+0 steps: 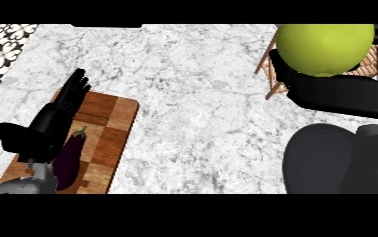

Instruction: Pick the pear from the placemat and place it in the tiered shelf

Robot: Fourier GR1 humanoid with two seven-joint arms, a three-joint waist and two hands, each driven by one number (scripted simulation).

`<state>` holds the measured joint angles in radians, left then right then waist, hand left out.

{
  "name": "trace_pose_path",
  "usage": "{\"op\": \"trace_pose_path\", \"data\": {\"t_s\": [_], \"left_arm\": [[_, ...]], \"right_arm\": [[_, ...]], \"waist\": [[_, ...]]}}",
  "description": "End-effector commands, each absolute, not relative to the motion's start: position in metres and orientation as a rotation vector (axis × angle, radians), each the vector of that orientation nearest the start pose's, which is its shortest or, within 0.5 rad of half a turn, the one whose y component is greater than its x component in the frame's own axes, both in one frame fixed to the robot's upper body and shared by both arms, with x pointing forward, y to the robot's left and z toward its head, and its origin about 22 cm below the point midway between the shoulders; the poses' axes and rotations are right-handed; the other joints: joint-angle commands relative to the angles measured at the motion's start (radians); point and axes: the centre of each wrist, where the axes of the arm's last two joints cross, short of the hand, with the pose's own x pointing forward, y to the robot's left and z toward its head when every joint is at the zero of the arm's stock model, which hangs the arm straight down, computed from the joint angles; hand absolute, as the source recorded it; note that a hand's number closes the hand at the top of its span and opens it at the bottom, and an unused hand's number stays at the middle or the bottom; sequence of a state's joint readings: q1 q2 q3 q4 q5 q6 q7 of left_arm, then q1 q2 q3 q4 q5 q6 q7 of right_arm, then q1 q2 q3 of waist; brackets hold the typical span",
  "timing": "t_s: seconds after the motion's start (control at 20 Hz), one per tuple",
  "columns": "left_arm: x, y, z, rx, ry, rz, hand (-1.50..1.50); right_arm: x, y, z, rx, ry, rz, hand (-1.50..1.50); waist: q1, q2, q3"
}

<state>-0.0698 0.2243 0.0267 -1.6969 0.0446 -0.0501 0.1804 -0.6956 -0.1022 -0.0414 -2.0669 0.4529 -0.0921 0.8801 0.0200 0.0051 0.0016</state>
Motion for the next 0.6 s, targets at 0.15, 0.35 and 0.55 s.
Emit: {"op": "trace_pose_path", "data": {"t_s": [0.15, 0.35, 0.55], "left_arm": [[0.254, 0.28, 0.068, 0.14, -1.571, -0.19, 0.0], [0.257, 0.284, 0.064, 0.129, -1.576, -0.171, 0.0], [0.258, 0.279, 0.07, 0.084, -1.585, -0.188, 0.0]], "right_arm": [[0.28, -0.211, 0.28, -1.095, -1.744, 0.491, 1.5], [0.298, -0.225, 0.285, -1.347, -1.674, 0.679, 1.5], [0.331, -0.233, 0.289, -1.458, -1.71, 0.722, 1.5]], "waist": [[-0.033, 0.003, -0.019], [-0.005, 0.007, -0.005], [0.007, 0.003, -0.002]]}}
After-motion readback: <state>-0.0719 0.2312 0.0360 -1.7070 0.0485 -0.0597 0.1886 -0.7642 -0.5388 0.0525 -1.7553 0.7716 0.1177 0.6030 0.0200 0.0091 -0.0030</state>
